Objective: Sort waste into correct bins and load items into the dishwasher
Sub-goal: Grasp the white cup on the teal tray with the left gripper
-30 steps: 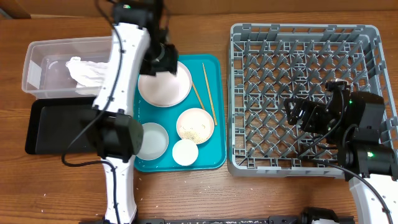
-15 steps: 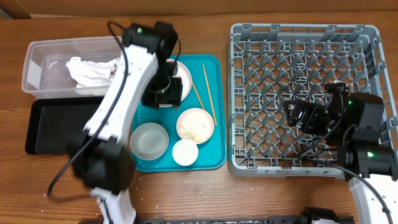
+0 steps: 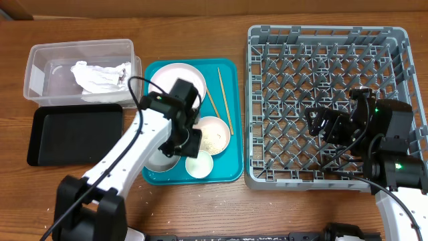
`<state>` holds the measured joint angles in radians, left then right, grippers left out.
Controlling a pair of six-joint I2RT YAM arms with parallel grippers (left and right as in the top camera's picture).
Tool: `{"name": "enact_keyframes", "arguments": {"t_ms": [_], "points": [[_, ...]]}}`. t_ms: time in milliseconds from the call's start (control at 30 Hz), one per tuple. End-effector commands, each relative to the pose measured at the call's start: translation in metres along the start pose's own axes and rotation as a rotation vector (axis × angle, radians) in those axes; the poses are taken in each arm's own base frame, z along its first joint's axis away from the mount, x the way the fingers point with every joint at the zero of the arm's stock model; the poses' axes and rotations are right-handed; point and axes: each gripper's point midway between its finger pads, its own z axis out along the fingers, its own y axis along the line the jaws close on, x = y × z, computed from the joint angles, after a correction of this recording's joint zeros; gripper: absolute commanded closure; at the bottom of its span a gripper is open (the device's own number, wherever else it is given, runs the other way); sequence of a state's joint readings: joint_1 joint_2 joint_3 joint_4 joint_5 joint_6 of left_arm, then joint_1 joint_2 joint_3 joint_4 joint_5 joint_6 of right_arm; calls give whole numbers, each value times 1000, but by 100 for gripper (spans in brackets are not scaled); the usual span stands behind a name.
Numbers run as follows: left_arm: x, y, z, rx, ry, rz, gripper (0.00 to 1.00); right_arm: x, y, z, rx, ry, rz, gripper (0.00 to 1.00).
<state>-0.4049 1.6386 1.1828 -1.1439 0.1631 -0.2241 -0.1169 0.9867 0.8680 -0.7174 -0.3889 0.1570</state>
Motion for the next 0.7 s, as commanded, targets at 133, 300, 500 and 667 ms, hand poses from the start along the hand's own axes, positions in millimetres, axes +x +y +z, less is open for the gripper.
{"name": "enact_keyframes", "arguments": {"t_ms": [133,300,500,667], "points": [[5,-2,29,10,92,38,72,-9,7,-6,-16,-26,-17,0],[4,-1,36,5,115,14,96,-8,8,-5,-19,-22,-15,0],[-1,-20,-11,69,123,79,96,-5,22,-6,-101,-3,-16,0],[-8,-48,-60,190,89,170,96,1,48,-11,-256,30,-20,0]]}}
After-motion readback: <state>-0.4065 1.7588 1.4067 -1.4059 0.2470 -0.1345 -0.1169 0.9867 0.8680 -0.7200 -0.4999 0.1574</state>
